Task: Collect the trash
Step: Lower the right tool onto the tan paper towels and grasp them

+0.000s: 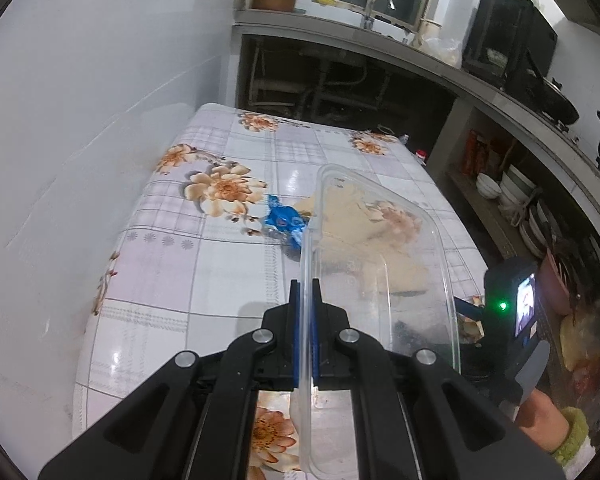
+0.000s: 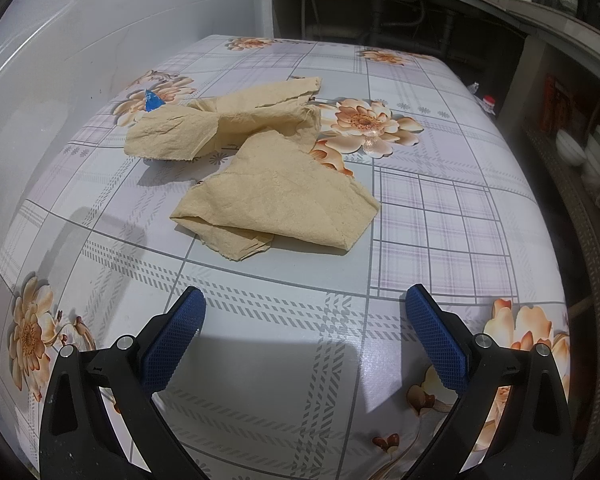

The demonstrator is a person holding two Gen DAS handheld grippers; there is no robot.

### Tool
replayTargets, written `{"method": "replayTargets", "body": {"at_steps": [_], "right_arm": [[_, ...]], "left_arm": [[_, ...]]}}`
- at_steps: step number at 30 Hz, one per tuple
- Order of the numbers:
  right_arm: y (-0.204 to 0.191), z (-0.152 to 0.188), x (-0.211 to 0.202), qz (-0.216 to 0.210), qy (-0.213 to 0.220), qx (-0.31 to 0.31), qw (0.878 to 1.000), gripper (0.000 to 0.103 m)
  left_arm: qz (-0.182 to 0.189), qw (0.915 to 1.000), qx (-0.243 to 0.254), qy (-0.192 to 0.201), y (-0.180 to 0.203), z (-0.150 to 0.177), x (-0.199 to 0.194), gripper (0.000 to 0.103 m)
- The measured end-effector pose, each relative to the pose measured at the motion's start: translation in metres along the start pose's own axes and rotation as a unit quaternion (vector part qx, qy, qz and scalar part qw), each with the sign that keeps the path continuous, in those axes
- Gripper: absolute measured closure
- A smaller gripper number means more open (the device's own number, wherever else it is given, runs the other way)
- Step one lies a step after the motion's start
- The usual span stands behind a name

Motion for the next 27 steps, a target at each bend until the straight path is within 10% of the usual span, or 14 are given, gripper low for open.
{"method": "replayTargets", "body": {"at_steps": [14,20,27], "right_arm": [[0.009,-0.002,0.002,-0.019,-0.023,0.004,1.0,0.007],[0.009,-0.056,-0.035,-0.06,0.016,-0.004,0.998,0.007],[-0.03,-0.117,0.038,-0.109,-0.052,-0.006,0.993,0.007]], "left_arm": [[-0.011,0.9991,-0.024,0.032,-0.044,-0.01,-0.011,0.1],[-0.004,0.9991,-0.038,0.015,-0.057,0.007,-0.005,0.1],[0.012,0.9985,-0.052,0.006,-0.058,0.021,-0.003,0.1]]}}
Point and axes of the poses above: each gripper's, at about its wrist camera, not at the fingertips, and x roughly the way its jaws point, y to its right, z to its underside, the point moved 8 cm from there along x, roughly the way its jaws point, and after that the axes turned 7 degrees about x, right-handed, at the moved point
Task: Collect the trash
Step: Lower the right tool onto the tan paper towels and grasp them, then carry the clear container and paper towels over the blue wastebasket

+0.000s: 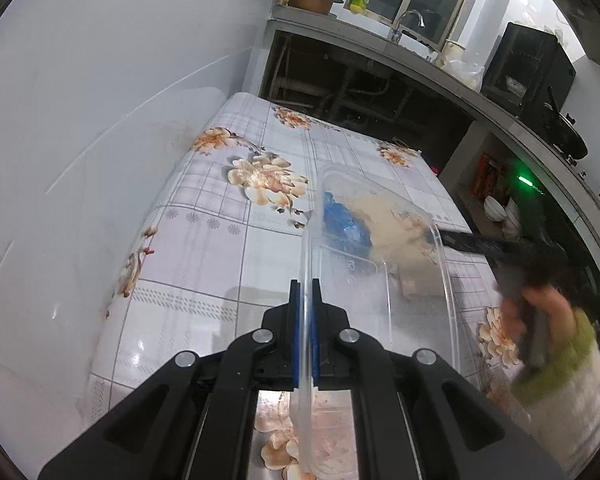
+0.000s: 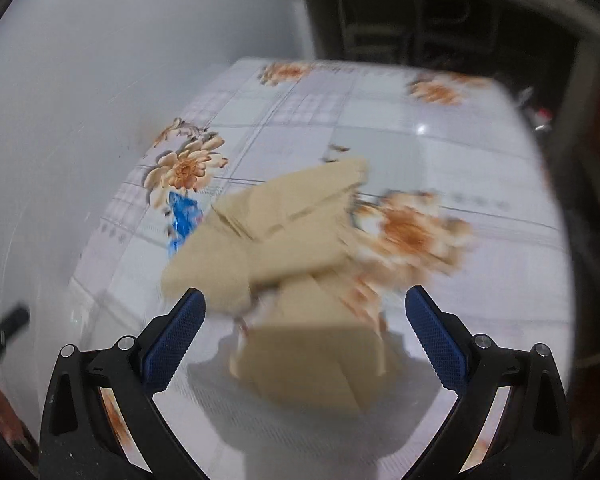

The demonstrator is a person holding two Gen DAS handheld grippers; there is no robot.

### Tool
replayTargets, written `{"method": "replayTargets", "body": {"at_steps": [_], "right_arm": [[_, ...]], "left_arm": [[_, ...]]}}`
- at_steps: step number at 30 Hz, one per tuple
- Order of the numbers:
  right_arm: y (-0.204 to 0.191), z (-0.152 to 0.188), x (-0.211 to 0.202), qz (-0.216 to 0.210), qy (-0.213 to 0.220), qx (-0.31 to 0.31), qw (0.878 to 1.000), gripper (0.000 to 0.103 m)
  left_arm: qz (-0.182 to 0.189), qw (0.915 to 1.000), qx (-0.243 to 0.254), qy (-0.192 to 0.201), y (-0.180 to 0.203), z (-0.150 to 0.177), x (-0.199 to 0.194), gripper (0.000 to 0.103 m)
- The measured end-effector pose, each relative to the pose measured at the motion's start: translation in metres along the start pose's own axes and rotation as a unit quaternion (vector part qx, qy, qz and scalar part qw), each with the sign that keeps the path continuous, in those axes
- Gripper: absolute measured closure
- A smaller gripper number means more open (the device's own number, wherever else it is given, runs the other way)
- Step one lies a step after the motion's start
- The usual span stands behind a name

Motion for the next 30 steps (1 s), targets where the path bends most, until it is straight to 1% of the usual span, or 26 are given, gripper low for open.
{"method": "replayTargets", "body": {"at_steps": [3,4,5,7,9,11,12,13,14,16,19,22,24,27,30], "right_arm": [[-0.006,-0.013,0.035,0.016,-0.02,-0.019,0.999,0.009],[-0.007,-0.013,0.045,0.015,-0.031,-0.023,0.999,0.014],[-0.008,-0.012,0.048,0.014,-0.037,-0.025,0.999,0.022],[-0.005,-0.009,0.059,0.025,-0.047,-0.03,0.998,0.028],[-0.004,-0.007,0.056,0.033,-0.04,-0.041,0.998,0.034],[-0.004,-0.006,0.055,0.042,-0.037,-0.049,0.997,0.052],[-0.002,-0.006,0.054,0.05,-0.035,-0.051,0.997,0.058],[0.001,-0.007,0.053,0.056,-0.034,-0.051,0.997,0.067],[0.004,-0.007,0.051,0.053,-0.034,-0.048,0.997,0.078],[0.008,-0.005,0.047,0.038,-0.041,-0.037,0.998,0.095],[0.014,-0.003,0.039,0.027,-0.039,-0.022,0.999,0.098],[0.023,-0.003,0.012,-0.008,-0.015,0.019,1.0,0.098],[0.031,-0.004,-0.02,-0.033,0.015,0.046,0.998,0.098],[0.047,0.003,-0.078,-0.049,0.071,0.07,0.994,0.098],[0.072,0.02,-0.134,-0.046,0.12,0.1,0.987,0.098]], "left_arm": [[0.004,1.0,-0.002,-0.003,0.0,0.0,0.002,0.1],[0.005,1.0,-0.002,-0.004,-0.001,0.0,0.003,0.1],[0.006,1.0,-0.002,-0.005,0.0,0.0,0.004,0.1],[0.008,1.0,-0.001,-0.004,0.0,-0.001,0.005,0.1],[0.011,0.9999,0.001,-0.004,0.002,-0.003,0.007,0.1],[0.012,0.9999,0.002,-0.005,0.002,-0.003,0.01,0.1],[0.013,0.9999,0.001,-0.005,0.001,-0.004,0.011,0.1],[0.013,0.9999,0.0,-0.006,0.001,-0.003,0.013,0.1],[0.013,0.9999,-0.001,-0.006,0.001,-0.003,0.013,0.1],[0.012,0.9999,-0.003,-0.008,0.0,-0.002,0.014,0.1],[0.014,0.9998,-0.007,-0.007,-0.001,-0.002,0.013,0.1],[0.018,0.9998,-0.004,-0.002,0.003,-0.006,0.01,0.1],[0.022,0.9998,0.003,0.003,0.009,-0.01,0.008,0.1],[0.031,0.9993,0.016,0.009,0.022,-0.017,0.005,0.1],[0.049,0.9981,0.034,0.015,0.043,-0.023,0.004,0.1]]}}
Point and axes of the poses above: each gripper's, at about its wrist camera, not at the fingertips, and x roughly the way its jaws point, y to its right, z to its underside, the point moved 8 cm from there along x, roughly the way its jaws point, and after that the axes turned 7 degrees about x, right-handed, at the moved point
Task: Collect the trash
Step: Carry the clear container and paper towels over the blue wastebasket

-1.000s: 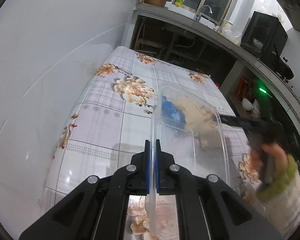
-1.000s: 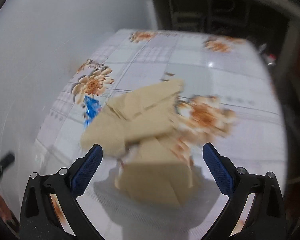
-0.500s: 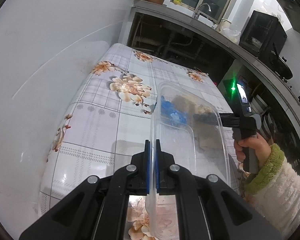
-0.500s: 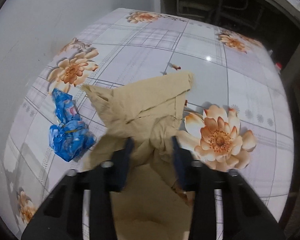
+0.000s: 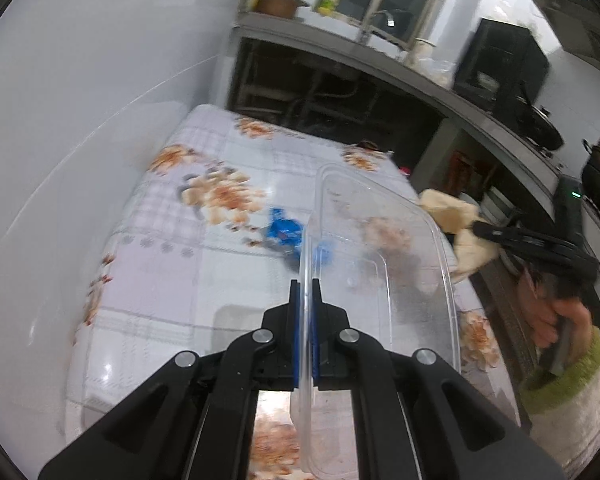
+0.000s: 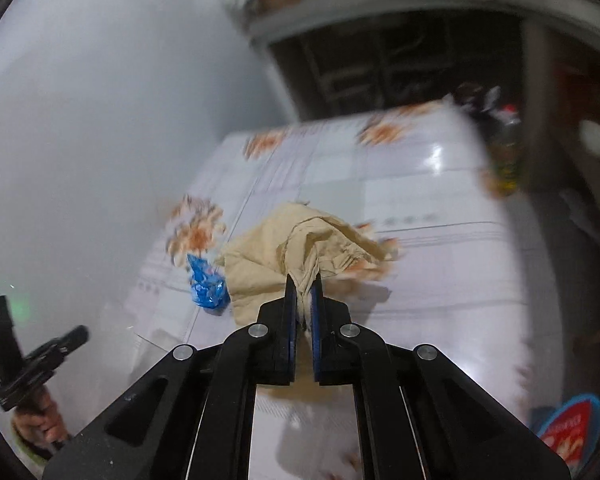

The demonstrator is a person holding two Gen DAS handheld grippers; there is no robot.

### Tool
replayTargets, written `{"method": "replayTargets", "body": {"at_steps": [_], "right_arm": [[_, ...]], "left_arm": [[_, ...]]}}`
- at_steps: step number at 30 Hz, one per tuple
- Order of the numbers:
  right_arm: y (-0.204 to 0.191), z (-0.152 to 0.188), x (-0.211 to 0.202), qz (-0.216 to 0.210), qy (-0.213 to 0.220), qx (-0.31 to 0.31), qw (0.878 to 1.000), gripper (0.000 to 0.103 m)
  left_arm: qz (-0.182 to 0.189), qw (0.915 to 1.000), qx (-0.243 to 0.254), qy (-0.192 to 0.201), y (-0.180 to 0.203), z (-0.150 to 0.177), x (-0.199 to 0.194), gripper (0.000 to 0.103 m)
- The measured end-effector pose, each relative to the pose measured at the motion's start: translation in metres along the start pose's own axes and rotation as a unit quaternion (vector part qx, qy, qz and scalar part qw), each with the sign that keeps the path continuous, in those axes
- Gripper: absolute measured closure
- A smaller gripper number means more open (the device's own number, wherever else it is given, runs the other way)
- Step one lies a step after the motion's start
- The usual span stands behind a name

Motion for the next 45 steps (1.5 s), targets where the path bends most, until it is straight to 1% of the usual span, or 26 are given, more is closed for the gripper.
{"method": "replayTargets", "body": {"at_steps": [3,5,7,9,10,11,13,16,18,19,21,23,24,25,27,30,32,37,40,42,45], "right_arm": [[0.034,0.006,-0.059,0.014,0.047,0.037,0.998,0.098],[0.063,0.014,-0.094,0.035,0.073,0.062,0.995,0.098],[0.101,0.025,-0.135,0.073,0.104,0.09,0.988,0.098],[0.14,0.036,-0.169,0.116,0.124,0.118,0.978,0.098],[0.152,0.041,-0.178,0.127,0.13,0.129,0.975,0.098],[0.176,0.054,-0.197,0.147,0.138,0.152,0.968,0.098],[0.214,0.077,-0.223,0.184,0.147,0.189,0.953,0.098],[0.257,0.114,-0.246,0.231,0.149,0.231,0.933,0.098],[0.279,0.134,-0.254,0.25,0.149,0.255,0.922,0.098],[0.293,0.149,-0.258,0.255,0.15,0.275,0.915,0.098],[0.313,0.169,-0.263,0.262,0.151,0.302,0.904,0.098],[0.329,0.191,-0.267,0.274,0.153,0.327,0.891,0.098],[0.334,0.196,-0.269,0.275,0.155,0.336,0.887,0.098],[0.339,0.201,-0.272,0.275,0.158,0.344,0.884,0.098],[0.352,0.211,-0.28,0.275,0.169,0.363,0.874,0.098],[0.364,0.218,-0.29,0.275,0.187,0.378,0.864,0.098],[0.373,0.225,-0.297,0.282,0.191,0.386,0.857,0.098],[0.392,0.246,-0.298,0.293,0.188,0.403,0.846,0.098],[0.399,0.263,-0.3,0.294,0.185,0.415,0.841,0.098],[0.404,0.269,-0.3,0.293,0.182,0.42,0.839,0.098],[0.409,0.281,-0.303,0.295,0.18,0.43,0.834,0.098]], "left_arm": [[0.028,0.9993,0.024,0.0,0.03,-0.008,0.007,0.1],[0.049,0.9979,0.042,-0.005,0.051,-0.012,0.014,0.1],[0.076,0.9948,0.066,-0.013,0.081,-0.016,0.025,0.1],[0.103,0.9904,0.089,-0.022,0.112,-0.019,0.037,0.1],[0.117,0.9878,0.099,-0.027,0.128,-0.02,0.043,0.1],[0.129,0.9851,0.109,-0.031,0.145,-0.018,0.049,0.1],[0.158,0.9774,0.133,-0.045,0.183,-0.018,0.063,0.1],[0.192,0.9651,0.166,-0.066,0.235,-0.013,0.081,0.1],[0.218,0.952,0.197,-0.087,0.282,-0.004,0.099,0.1],[0.225,0.9473,0.208,-0.095,0.298,0.0,0.105,0.1],[0.241,0.9325,0.242,-0.119,0.345,0.016,0.124,0.1],[0.247,0.9216,0.266,-0.137,0.379,0.029,0.14,0.1],[0.254,0.9141,0.28,-0.147,0.401,0.038,0.148,0.1],[0.257,0.9104,0.287,-0.152,0.412,0.042,0.152,0.1],[0.266,0.8982,0.305,-0.171,0.451,0.059,0.167,0.1],[0.275,0.8849,0.317,-0.202,0.497,0.08,0.19,0.1],[0.274,0.8783,0.321,-0.224,0.522,0.096,0.208,0.1],[0.253,0.8649,0.337,-0.273,0.573,0.144,0.251,0.1],[0.238,0.8613,0.337,-0.297,0.589,0.161,0.274,0.1],[0.228,0.8613,0.319,-0.323,0.603,0.174,0.291,0.1],[0.207,0.8607,0.308,-0.348,0.616,0.19,0.312,0.099]]}}
Point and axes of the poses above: each gripper's, at about its wrist camera, not at the fingertips, and x roughly the way its jaws point, y to its right, z to its underside, the point moved 8 cm from there along x, roughly the way its jaws point, and after that the axes turned 7 degrees about x, right-handed, at the moved point
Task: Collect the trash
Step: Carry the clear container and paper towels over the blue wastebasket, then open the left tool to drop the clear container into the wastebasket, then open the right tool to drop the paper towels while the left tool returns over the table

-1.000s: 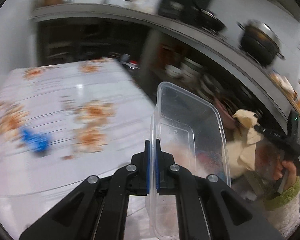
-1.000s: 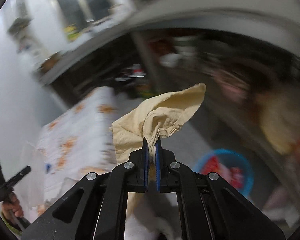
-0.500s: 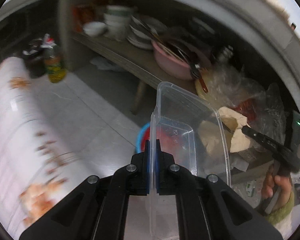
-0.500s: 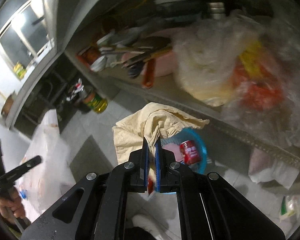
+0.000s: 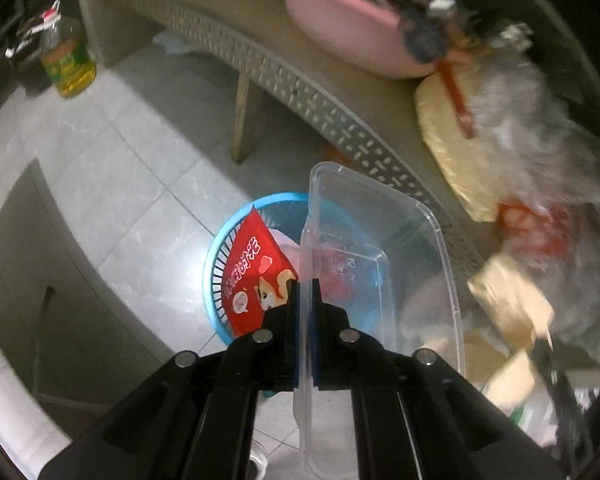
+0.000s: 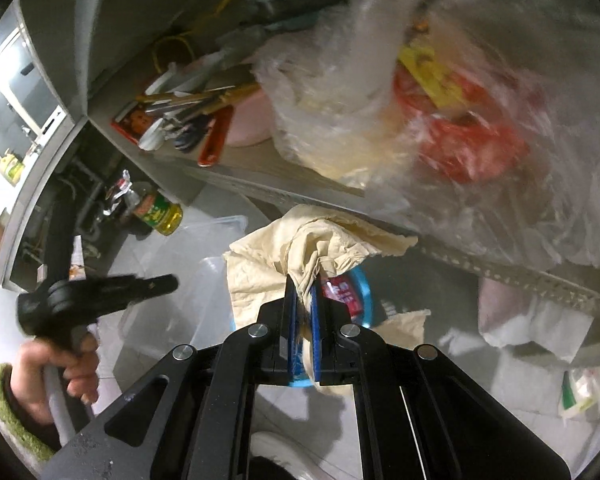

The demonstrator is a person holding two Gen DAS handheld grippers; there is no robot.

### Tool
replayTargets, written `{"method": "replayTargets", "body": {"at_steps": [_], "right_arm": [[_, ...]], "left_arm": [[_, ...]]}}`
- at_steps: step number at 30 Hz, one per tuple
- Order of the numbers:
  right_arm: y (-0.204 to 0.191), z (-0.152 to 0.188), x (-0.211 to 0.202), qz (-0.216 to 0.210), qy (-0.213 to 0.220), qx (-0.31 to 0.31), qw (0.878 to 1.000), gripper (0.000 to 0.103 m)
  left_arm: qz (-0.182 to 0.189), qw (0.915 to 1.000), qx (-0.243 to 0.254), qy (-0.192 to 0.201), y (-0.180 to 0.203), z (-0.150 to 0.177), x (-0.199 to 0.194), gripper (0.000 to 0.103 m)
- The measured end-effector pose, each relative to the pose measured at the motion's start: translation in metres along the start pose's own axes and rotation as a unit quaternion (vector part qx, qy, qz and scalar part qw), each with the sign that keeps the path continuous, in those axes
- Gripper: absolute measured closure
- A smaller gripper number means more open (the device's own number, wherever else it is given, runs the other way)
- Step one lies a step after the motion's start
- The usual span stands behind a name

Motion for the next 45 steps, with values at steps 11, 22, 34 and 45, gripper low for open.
{"method": "replayTargets", "body": {"at_steps": [11,22,34,45], "right_arm": [[0.015,0.008,0.008,0.004,-0.01,0.01,1.0,0.098],[-0.001,0.006,0.018,-0.006,-0.013,0.003,1.0,0.098],[-0.054,0.003,0.04,-0.033,-0.018,-0.023,0.999,0.097],[-0.063,0.012,0.066,-0.024,-0.032,-0.021,0.999,0.097]], "left_arm": [[0.035,0.9969,-0.07,-0.013,-0.008,-0.002,0.027,0.064],[0.065,0.9963,-0.035,0.044,-0.012,0.012,-0.071,0.064],[0.027,0.989,0.001,0.145,-0.073,0.097,-0.219,0.051],[-0.049,0.9743,-0.084,0.203,-0.16,0.21,-0.295,0.048]]}}
Point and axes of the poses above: each gripper's, at about its wrist camera, not at the fingertips, and x roughly the way its jaws point, y to its right, z to its underside, the point moved 8 cm from there along x, roughly the way its jaws point, and after that the axes turned 7 degrees about x, right-handed, at the moved point
